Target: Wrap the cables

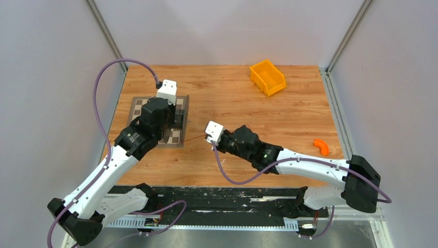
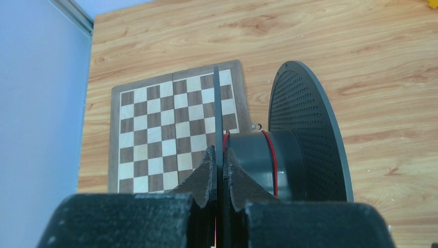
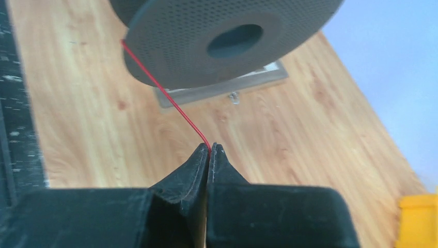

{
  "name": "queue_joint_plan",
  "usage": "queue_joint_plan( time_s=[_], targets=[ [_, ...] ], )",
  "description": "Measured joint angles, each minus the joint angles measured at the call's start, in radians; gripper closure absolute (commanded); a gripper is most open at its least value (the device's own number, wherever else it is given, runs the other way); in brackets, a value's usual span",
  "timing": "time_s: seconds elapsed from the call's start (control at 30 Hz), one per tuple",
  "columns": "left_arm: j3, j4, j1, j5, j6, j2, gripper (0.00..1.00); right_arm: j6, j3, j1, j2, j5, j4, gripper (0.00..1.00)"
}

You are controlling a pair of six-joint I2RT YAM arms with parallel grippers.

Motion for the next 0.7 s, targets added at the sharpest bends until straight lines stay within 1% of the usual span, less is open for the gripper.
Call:
queue_joint_plan(
  time_s=[0.07, 0.23, 0.5, 0.7],
  targets=[
    [0.005, -0.003, 0.000, 0.014, -0.003, 0.000, 1.00, -0.042, -0.039, 0.001, -0.017, 0.057, 0.057, 1.00],
    [0.005, -0.033, 0.000, 0.093, 0.011, 0.000, 1.00, -0.150, -0.110, 0.002, -0.059, 0.134, 0.179, 1.00],
    [0.000, -0.055, 0.001, 0.188, 0.041, -0.004, 1.00, -0.285, -0.111, 0.002, -0.065, 0.157, 0.315, 1.00],
    [-0.029, -0.050, 0.003, 0.266, 0.084, -0.042, 1.00, -0.330, -0.109, 0.002, -0.047, 0.158, 0.345, 1.00]
  ],
)
